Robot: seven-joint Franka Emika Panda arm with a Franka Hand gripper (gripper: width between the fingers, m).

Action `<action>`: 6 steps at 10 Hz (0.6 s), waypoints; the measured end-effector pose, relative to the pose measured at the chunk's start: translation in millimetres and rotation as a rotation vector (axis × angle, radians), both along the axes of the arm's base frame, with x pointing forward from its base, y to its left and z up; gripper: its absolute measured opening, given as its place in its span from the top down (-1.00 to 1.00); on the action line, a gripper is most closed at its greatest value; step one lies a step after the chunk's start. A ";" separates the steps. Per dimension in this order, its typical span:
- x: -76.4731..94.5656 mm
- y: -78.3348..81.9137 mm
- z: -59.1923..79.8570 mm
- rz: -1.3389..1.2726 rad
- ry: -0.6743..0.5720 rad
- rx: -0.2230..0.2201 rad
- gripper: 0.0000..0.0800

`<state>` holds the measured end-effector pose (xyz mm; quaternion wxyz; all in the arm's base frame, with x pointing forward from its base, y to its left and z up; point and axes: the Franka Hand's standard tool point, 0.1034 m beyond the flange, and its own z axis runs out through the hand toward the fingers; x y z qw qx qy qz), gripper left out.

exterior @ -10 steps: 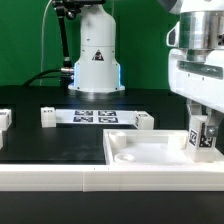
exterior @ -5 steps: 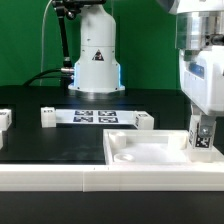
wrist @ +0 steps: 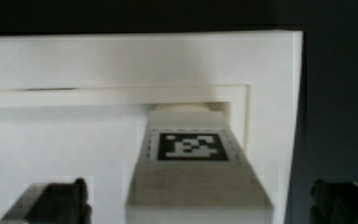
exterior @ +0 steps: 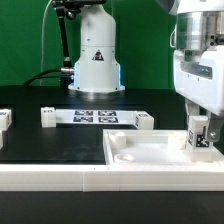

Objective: Assemble one leg

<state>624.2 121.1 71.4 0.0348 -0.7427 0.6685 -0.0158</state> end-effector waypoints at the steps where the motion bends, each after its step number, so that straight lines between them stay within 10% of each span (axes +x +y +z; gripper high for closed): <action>1: -1.1 2.0 0.2 0.116 0.008 -0.011 -0.60; 6: -1.2 4.4 -0.3 0.574 -0.002 -0.043 -0.62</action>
Offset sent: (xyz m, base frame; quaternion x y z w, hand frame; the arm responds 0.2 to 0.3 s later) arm 0.0033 0.0055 -0.0025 -0.0066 -0.0102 -0.2554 0.9668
